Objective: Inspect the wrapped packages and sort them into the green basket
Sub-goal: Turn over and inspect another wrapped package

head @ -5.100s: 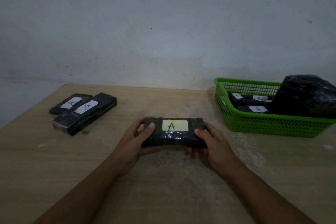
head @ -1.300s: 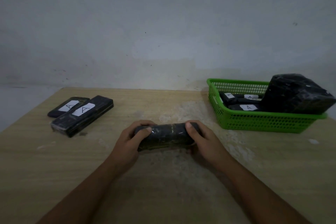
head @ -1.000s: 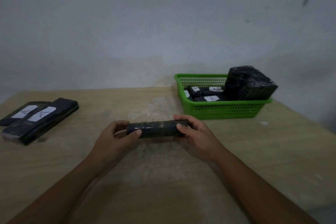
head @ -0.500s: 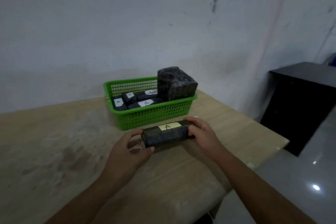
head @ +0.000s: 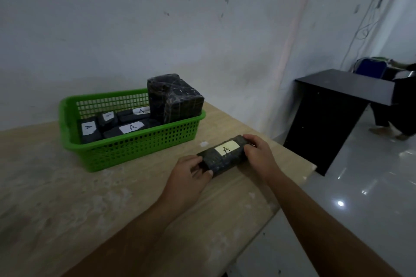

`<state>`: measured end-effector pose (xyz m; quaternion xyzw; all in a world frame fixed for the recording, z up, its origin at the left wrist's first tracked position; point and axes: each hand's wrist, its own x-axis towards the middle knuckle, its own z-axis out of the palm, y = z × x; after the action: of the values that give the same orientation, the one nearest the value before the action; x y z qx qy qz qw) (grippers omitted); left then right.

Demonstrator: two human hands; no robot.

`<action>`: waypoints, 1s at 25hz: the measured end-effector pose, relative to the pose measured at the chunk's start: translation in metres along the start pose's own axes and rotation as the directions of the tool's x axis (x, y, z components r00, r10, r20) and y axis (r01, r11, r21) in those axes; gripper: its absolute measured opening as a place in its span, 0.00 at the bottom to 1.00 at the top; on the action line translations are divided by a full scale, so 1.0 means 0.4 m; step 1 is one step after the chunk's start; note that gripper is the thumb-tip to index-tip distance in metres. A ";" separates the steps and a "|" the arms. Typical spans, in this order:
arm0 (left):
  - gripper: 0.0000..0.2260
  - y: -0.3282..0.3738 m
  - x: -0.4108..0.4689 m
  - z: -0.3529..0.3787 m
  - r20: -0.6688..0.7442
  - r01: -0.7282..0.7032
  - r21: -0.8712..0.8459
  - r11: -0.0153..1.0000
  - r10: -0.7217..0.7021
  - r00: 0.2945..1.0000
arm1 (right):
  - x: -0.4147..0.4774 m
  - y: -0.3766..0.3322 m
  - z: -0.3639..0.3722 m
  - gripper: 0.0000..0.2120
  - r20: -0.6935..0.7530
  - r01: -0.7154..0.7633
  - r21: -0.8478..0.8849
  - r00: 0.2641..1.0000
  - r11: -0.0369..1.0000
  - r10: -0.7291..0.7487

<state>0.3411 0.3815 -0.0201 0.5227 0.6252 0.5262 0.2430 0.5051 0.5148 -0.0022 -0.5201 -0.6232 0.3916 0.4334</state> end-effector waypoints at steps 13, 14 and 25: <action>0.22 -0.028 -0.008 0.003 0.051 0.033 -0.059 0.998 -0.030 0.998 | -0.020 0.014 0.012 0.19 -0.140 0.057 -0.224 0.986 0.973 -0.090; 0.21 -0.025 -0.014 -0.011 0.041 0.033 -0.064 0.997 -0.031 0.999 | -0.029 0.004 0.015 0.18 -0.174 0.081 -0.240 0.977 0.967 -0.125; 0.08 -0.013 -0.176 -0.419 -0.155 -0.006 0.121 0.993 0.025 0.988 | -0.286 -0.264 0.320 0.03 0.209 0.523 -0.053 0.839 0.850 -0.503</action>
<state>0.2195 0.2503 0.0127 0.4986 0.6685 0.5290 0.1573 0.3607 0.3809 0.0411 -0.3174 -0.7979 0.2739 0.4332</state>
